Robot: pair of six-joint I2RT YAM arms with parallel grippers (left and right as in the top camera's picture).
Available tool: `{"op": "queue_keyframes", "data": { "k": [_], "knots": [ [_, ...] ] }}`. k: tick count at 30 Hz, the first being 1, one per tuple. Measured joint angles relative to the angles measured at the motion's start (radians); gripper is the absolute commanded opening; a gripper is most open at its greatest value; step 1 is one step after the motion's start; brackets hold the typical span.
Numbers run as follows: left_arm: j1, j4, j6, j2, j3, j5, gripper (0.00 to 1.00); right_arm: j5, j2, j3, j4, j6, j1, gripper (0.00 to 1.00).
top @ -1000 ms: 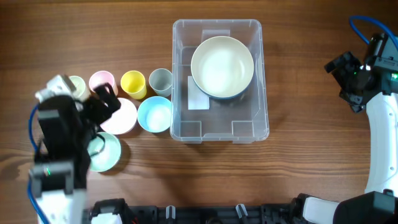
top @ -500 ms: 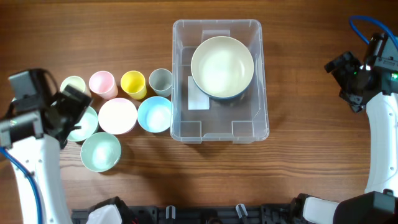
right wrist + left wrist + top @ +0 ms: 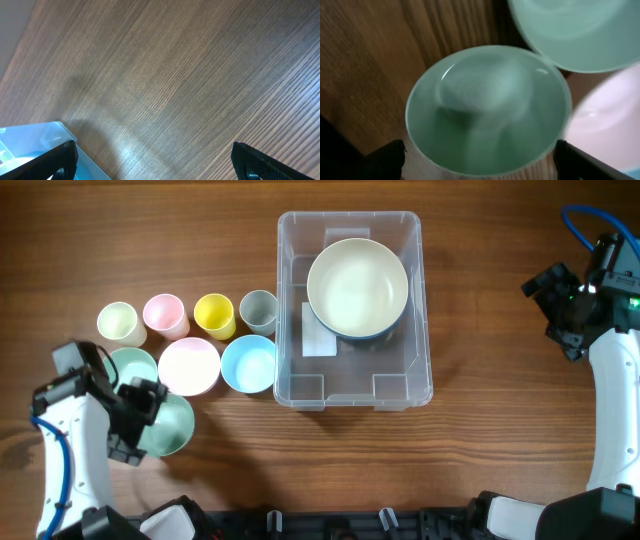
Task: Pack container
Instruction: 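Reach the left gripper to the green bowl and grasp its rim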
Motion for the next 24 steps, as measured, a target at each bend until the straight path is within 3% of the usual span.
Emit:
{"op": "queue_keyframes", "data": {
  "k": [4,7,12,24],
  "knots": [
    [0.008,0.045,-0.005,0.0,-0.07,-0.001,0.91,0.0,0.0,0.0,0.0,0.0,0.0,1.0],
    [0.008,0.095,-0.011,0.0,-0.121,-0.012,0.63,0.0,0.0,0.0,-0.001,0.0,0.0,1.0],
    [0.008,0.135,-0.027,0.0,-0.186,-0.026,0.04,0.0,0.0,0.0,0.0,0.0,0.0,1.0],
    [0.009,0.07,-0.037,-0.045,-0.185,0.06,0.04,0.0,0.0,0.0,-0.001,0.0,0.0,0.99]
  ]
}}
